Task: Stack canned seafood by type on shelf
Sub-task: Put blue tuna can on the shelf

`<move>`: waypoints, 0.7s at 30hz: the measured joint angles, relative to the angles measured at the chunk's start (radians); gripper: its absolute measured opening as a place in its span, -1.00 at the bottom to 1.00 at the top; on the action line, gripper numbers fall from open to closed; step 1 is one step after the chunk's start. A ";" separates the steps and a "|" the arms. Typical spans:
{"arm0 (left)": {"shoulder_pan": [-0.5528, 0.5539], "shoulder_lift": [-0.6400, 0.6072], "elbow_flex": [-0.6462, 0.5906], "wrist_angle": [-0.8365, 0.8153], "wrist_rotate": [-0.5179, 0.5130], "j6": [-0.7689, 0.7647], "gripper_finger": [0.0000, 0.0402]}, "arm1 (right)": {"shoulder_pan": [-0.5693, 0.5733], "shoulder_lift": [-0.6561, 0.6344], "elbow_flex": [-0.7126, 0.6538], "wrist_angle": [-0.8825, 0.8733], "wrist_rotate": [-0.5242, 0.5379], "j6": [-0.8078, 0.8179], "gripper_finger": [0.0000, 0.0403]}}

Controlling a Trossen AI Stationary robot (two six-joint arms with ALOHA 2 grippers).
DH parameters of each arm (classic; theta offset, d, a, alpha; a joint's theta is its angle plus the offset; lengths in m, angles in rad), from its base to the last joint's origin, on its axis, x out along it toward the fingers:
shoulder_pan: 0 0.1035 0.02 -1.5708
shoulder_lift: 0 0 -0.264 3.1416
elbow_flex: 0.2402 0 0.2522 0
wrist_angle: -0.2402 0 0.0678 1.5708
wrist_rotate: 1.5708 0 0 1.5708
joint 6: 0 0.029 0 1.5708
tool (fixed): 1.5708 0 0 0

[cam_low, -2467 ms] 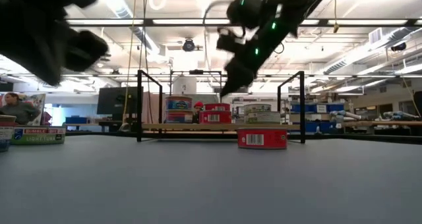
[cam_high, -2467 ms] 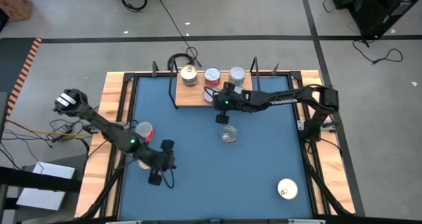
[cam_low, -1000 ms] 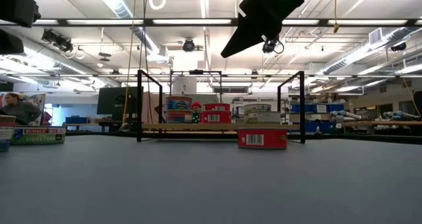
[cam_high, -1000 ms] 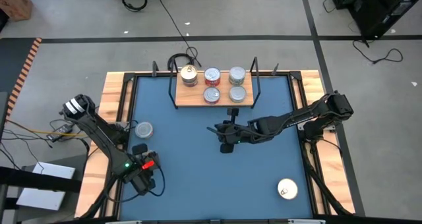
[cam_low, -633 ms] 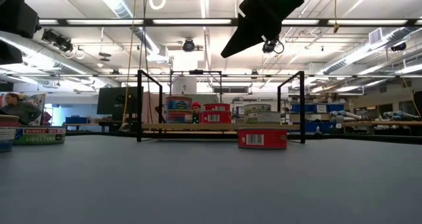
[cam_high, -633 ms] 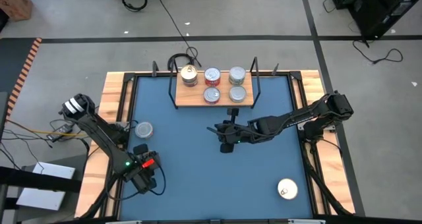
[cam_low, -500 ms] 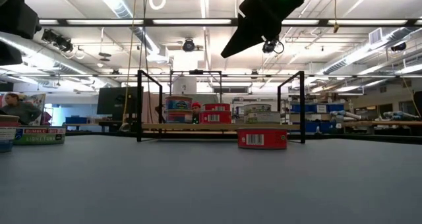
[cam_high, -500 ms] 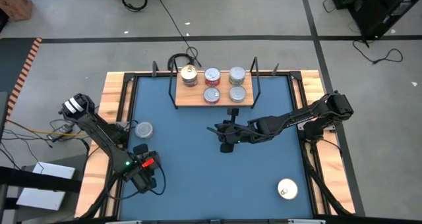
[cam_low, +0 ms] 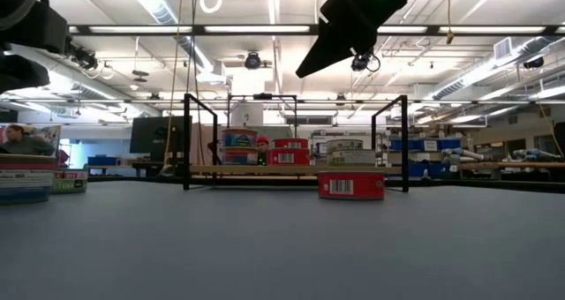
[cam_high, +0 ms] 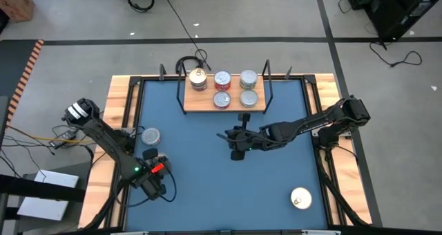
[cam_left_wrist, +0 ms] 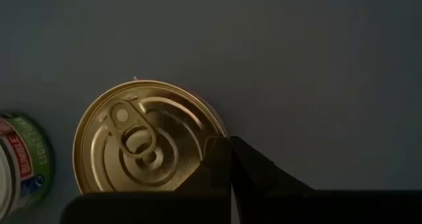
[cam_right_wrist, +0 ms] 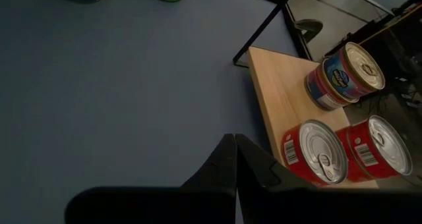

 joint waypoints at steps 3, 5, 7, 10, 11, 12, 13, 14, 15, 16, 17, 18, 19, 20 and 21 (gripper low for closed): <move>0.019 0.000 -0.001 0.019 -0.011 0.062 -0.99 | 0.009 -0.004 0.000 -0.006 0.000 0.000 -0.97; 0.037 0.002 -0.001 0.051 -0.031 0.106 -0.99 | 0.016 -0.010 0.000 -0.011 0.000 0.003 -0.97; 0.057 0.002 -0.001 0.078 -0.037 0.161 -0.99 | 0.025 -0.024 0.000 -0.027 0.000 0.005 -0.97; 0.098 0.003 0.002 0.112 -0.031 0.247 -0.99 | 0.039 -0.050 0.000 -0.038 0.001 0.018 -0.97; 0.114 0.003 0.004 0.126 -0.030 0.278 -0.99 | 0.046 -0.061 0.000 -0.045 0.000 0.025 -0.98; 0.130 0.004 0.004 0.146 -0.030 0.314 -0.99 | 0.050 -0.071 0.000 -0.052 0.000 0.030 -0.98; 0.147 0.004 0.004 0.167 -0.029 0.350 -1.00 | 0.057 -0.084 0.000 -0.058 0.000 0.036 -0.98; 0.162 0.004 0.004 0.192 -0.029 0.384 -1.00 | 0.063 -0.096 0.000 -0.069 0.000 0.041 -0.98; 0.178 0.004 0.004 0.220 -0.021 0.419 -1.00 | 0.069 -0.107 0.000 -0.083 0.001 0.049 -0.98; 0.196 0.004 0.004 0.246 -0.007 0.453 -1.00 | 0.073 -0.117 0.001 -0.095 0.003 0.057 -0.98; 0.212 0.004 0.004 0.275 0.004 0.490 -1.00 | 0.079 -0.126 0.001 -0.111 0.006 0.069 -0.98; 0.228 0.004 0.004 0.301 0.023 0.521 -1.00 | 0.085 -0.136 0.001 -0.130 0.014 0.081 -0.98; 0.243 0.004 0.004 0.327 0.037 0.550 -1.00 | 0.092 -0.146 0.001 -0.144 0.023 0.092 -0.98; 0.258 0.004 0.005 0.349 0.053 0.574 -1.00 | 0.098 -0.155 0.001 -0.159 0.032 0.103 -0.98; 0.271 0.004 0.007 0.365 0.073 0.596 -1.00 | 0.106 -0.165 0.001 -0.174 0.044 0.113 -0.98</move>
